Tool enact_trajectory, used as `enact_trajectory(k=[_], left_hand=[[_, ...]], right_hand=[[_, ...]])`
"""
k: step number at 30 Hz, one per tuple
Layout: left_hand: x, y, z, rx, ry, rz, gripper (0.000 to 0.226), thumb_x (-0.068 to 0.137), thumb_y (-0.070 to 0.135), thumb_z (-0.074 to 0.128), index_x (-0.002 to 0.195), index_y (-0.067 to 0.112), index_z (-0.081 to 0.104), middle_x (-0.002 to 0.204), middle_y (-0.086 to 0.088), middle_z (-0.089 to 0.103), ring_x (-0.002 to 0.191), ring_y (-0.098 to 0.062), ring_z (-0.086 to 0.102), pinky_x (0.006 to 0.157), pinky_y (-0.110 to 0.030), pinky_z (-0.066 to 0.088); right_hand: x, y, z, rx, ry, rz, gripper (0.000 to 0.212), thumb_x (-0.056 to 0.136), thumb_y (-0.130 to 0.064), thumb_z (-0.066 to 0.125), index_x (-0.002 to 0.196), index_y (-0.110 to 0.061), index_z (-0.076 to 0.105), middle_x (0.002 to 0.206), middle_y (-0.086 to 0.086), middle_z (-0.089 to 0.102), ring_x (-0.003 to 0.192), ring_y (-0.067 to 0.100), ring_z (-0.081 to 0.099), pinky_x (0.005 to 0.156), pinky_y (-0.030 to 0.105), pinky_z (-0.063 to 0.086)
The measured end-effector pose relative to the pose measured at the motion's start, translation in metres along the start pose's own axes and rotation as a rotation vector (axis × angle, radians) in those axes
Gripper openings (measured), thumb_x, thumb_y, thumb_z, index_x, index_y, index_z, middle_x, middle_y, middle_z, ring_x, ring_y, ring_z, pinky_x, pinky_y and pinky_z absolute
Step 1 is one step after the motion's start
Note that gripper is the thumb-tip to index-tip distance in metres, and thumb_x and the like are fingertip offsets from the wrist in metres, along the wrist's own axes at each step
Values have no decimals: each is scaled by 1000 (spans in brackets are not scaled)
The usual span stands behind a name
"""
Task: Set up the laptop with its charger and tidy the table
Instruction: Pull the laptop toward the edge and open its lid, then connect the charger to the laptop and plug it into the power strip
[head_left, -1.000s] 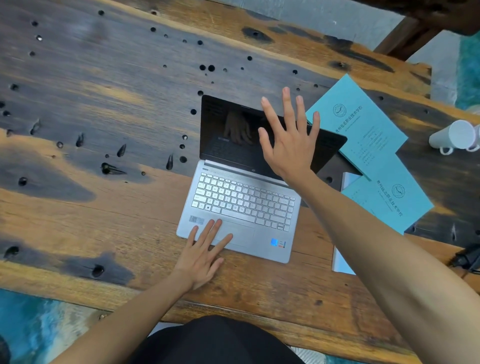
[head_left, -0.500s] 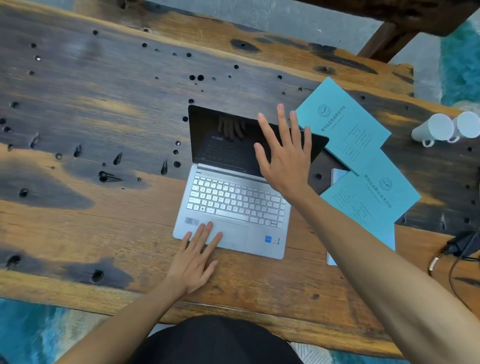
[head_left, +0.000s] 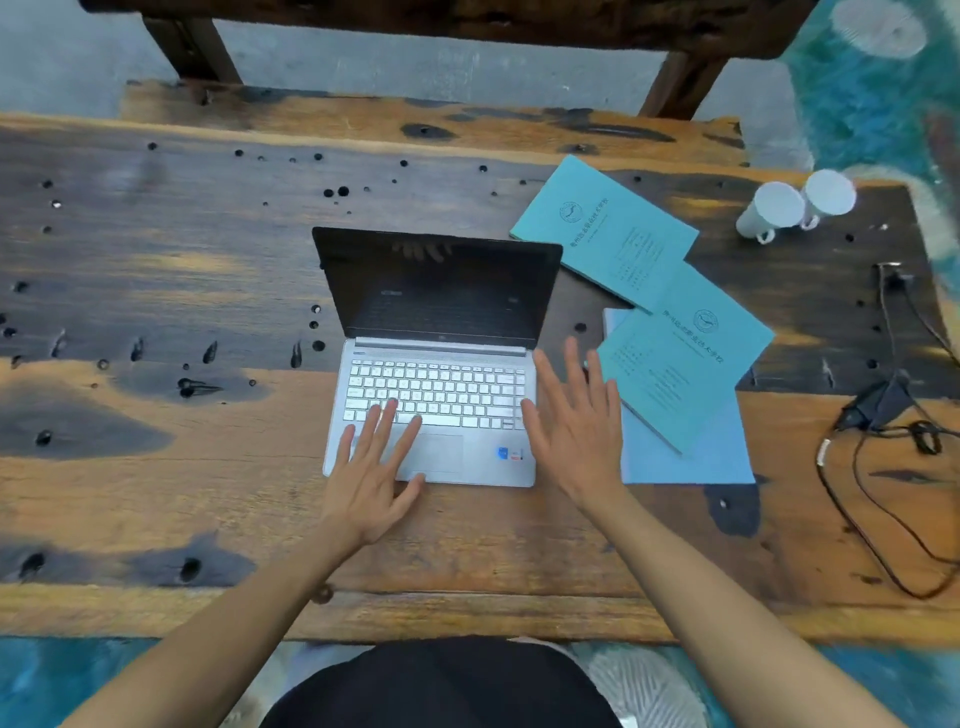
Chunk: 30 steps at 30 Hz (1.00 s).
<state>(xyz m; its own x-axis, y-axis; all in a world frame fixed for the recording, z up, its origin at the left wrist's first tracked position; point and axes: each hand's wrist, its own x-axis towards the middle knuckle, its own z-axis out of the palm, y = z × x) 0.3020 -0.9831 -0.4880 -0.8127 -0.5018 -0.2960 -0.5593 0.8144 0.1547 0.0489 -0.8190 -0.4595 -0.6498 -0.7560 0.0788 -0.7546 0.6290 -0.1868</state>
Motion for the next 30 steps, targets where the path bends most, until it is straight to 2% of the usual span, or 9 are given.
enact_trajectory(k=[6, 9, 14, 20, 25, 30], left_hand=[[2, 24, -15, 44, 40, 82, 74, 97, 65, 22, 160, 36, -5, 168, -5, -16, 155, -27, -14, 124, -55, 3], [-2, 34, -12, 22, 73, 144, 74, 97, 64, 25, 160, 36, -1, 169, -4, -12, 156, -27, -11, 123, -55, 2], [-16, 52, 2, -11, 95, 244, 76, 95, 67, 25, 160, 37, 0, 170, -2, -9, 156, -26, -10, 123, -55, 2], [-40, 79, 13, -1, 17, 347, 75, 94, 69, 16, 159, 38, -3, 169, 0, -12, 156, -26, -11, 122, -56, 1], [-48, 108, 15, 43, -24, 436, 77, 93, 70, 15, 160, 35, 3, 169, -2, -8, 156, -28, -6, 121, -57, 5], [-45, 150, 15, 38, -33, 508, 78, 93, 72, 11, 161, 34, 6, 170, -3, -4, 156, -26, -8, 121, -56, 3]], right_hand=[[-71, 8, -8, 26, -24, 158, 64, 102, -63, 29, 161, -45, 13, 173, -4, 4, 160, 23, 4, 124, 52, 17], [-105, 6, -15, -16, -50, 239, 67, 101, -64, 34, 162, -42, 17, 173, -1, 7, 160, 23, 5, 125, 54, 17], [-168, 3, -23, -30, -64, 387, 69, 99, -67, 32, 162, -41, 19, 173, -1, 12, 159, 26, 10, 125, 54, 19], [-243, 10, -39, 2, -120, 585, 69, 100, -69, 22, 163, -41, 11, 173, -2, 4, 160, 23, 1, 127, 51, 10], [-295, 21, -49, 28, -120, 729, 69, 100, -71, 18, 162, -44, 6, 172, -5, -3, 160, 21, -3, 128, 50, 7], [-332, 41, -58, 36, -94, 823, 67, 101, -69, 23, 162, -44, 8, 173, -4, 0, 160, 23, 0, 128, 50, 9]])
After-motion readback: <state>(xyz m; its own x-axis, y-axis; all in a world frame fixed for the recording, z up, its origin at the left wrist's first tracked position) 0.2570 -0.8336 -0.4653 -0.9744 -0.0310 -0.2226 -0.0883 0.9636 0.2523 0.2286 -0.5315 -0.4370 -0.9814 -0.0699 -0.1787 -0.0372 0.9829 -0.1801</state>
